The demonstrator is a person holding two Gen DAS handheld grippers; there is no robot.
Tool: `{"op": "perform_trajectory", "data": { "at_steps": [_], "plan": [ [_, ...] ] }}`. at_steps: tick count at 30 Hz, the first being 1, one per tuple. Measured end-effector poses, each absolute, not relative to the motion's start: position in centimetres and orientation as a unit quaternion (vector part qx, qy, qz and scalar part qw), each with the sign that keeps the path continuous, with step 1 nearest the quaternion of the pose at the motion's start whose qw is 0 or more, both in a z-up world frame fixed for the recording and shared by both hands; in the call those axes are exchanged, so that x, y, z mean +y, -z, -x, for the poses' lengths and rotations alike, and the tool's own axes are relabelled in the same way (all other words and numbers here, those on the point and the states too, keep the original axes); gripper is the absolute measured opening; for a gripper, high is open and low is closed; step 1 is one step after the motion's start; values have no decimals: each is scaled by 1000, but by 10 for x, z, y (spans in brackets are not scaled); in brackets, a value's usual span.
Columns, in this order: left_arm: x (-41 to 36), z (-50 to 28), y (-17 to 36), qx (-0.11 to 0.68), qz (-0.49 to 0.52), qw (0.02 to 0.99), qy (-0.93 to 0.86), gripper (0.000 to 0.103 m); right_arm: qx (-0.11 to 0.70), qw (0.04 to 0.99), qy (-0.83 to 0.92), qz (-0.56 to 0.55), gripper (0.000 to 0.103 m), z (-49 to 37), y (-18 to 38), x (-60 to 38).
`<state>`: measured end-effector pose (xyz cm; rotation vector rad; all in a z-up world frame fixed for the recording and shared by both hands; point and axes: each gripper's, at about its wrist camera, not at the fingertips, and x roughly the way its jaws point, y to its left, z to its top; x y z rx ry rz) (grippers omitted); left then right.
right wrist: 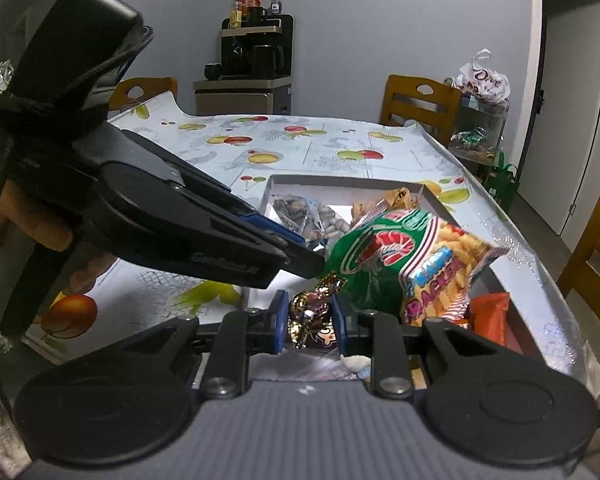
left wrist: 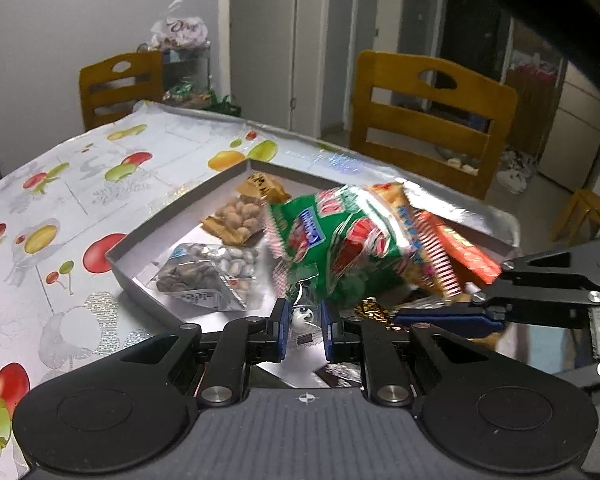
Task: Organize snacks
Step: 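Lower both candies into the box and open both tools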
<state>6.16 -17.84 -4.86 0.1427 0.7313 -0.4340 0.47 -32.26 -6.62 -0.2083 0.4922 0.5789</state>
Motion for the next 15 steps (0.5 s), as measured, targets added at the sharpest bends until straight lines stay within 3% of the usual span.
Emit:
{"op": "perform_trajectory", "data": {
  "at_steps": [15],
  "plan": [
    [-177,-82,55,356,-81,915,172,19,245,926,-272,92,23,-29,77,-321]
  ]
}}
